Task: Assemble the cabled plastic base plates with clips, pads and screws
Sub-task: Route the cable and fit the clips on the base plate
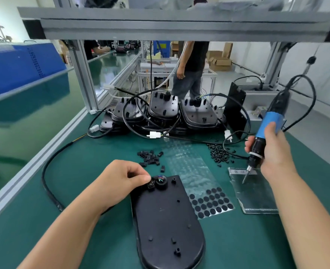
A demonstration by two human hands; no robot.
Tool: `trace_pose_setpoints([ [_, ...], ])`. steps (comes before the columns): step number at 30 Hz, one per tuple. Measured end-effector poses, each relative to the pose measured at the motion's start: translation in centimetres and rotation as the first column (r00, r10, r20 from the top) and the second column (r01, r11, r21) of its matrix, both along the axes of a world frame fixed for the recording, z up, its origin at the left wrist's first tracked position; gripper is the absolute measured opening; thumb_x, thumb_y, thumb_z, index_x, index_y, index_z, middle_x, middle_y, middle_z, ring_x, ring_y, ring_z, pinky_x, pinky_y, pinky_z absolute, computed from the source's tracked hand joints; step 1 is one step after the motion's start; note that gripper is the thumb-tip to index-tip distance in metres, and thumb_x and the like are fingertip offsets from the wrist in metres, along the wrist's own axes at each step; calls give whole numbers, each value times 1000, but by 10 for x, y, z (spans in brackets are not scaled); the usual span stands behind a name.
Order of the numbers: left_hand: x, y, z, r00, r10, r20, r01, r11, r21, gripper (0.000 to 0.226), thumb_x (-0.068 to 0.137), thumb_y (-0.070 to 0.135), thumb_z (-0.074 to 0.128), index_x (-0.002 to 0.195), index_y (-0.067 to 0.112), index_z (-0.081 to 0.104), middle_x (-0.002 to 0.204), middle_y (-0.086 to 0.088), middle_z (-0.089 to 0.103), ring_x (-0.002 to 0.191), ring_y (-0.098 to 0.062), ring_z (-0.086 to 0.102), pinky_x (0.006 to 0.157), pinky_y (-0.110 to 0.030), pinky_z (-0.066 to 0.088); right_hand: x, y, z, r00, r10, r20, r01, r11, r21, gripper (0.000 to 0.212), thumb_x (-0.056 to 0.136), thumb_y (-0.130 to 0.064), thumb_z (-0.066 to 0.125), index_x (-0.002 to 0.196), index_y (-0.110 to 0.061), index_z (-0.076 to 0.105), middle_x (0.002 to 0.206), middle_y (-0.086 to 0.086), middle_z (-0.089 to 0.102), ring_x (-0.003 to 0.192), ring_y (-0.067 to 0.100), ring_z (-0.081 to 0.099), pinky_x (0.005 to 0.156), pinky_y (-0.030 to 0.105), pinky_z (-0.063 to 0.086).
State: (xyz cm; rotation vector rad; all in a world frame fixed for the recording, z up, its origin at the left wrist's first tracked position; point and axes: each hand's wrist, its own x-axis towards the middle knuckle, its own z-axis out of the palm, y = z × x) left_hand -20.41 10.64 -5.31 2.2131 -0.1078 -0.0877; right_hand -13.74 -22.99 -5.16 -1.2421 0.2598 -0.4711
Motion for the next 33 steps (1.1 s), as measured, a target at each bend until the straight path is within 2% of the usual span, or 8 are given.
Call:
trace_pose_setpoints([
  [7, 15, 28, 6, 998, 41, 54, -44, 998, 50, 15, 82, 15, 72, 69, 22, 74, 74, 7, 73, 64, 2, 62, 69, -18, 44, -2, -11, -7, 953, -136, -270, 7, 903, -430, 59, 92, -36, 46, 147, -22, 30, 145, 7, 44, 122, 27, 53, 99, 50, 44],
  [11, 22, 41, 11, 1000, -17, 18, 15, 997, 73, 16, 82, 16, 73, 70, 26, 75, 77, 3, 74, 68, -3, 65, 72, -21, 45, -22, 8, -4, 908, -414, -57, 172, 495, -852, 40, 92, -22, 52, 130, -11, 52, 122, 19, 54, 102, 32, 52, 80, 40, 43],
  [14, 24, 37, 15, 998, -59, 1, 58, 993, 107, 15, 81, 19, 74, 71, 30, 75, 79, 8, 75, 74, -3, 67, 75, -22, 47, -39, 32, 6, 994, -46, 99, 109, 378, -919, 25, 88, -15, 62, 110, -27, 65, 108, -4, 65, 96, 8, 58, 77, 15, 43],
  [17, 22, 15, 20, 991, -83, 110, 55, 970, 236, 9, 82, 34, 71, 90, 34, 73, 91, 16, 73, 88, 0, 65, 89, -27, 49, -51, 54, 5, 727, 477, -494, -559, -8, -829, 45, 78, -41, 73, 118, -53, 54, 131, -34, 43, 117, -23, 36, 104, 14, 29],
  [20, 12, -22, 22, 942, -266, 205, 149, 878, 455, 55, 73, 63, 65, 120, 34, 63, 121, 20, 60, 116, 0, 51, 99, -19, 36, -50, 59, -12, 634, 422, -648, -600, -260, -757, 88, 64, -57, 79, 140, -49, 35, 150, -31, 20, 140, -8, 8, 115, 28, 11],
  [26, 13, -74, 10, 893, -449, 25, 259, 560, 787, 72, 62, 82, 56, 110, 28, 61, 105, 8, 61, 105, -17, 51, 93, -37, 40, -45, 65, -19, 789, 411, -456, -443, -132, -887, 67, 61, -62, 77, 121, -43, 53, 110, -26, 51, 107, 3, 38, 96, 31, 36],
  [30, 18, -85, 6, 927, -350, 137, 191, 752, 631, 42, 68, 61, 68, 93, 27, 68, 82, 7, 65, 82, -15, 58, 68, -30, 39, -44, 67, -25, 846, 403, -350, -424, 108, -899, 39, 66, -55, 79, 97, -40, 62, 94, -17, 63, 93, 3, 50, 85, 29, 44],
  [33, 21, -82, 4, 942, -294, 159, 190, 863, 468, 24, 75, 45, 70, 92, 29, 70, 83, 8, 70, 83, -13, 62, 74, -30, 48, -47, 65, -25, 856, 380, -351, -433, 155, -888, 29, 71, -48, 78, 89, -46, 56, 87, -18, 64, 86, 1, 56, 79, 25, 46],
])
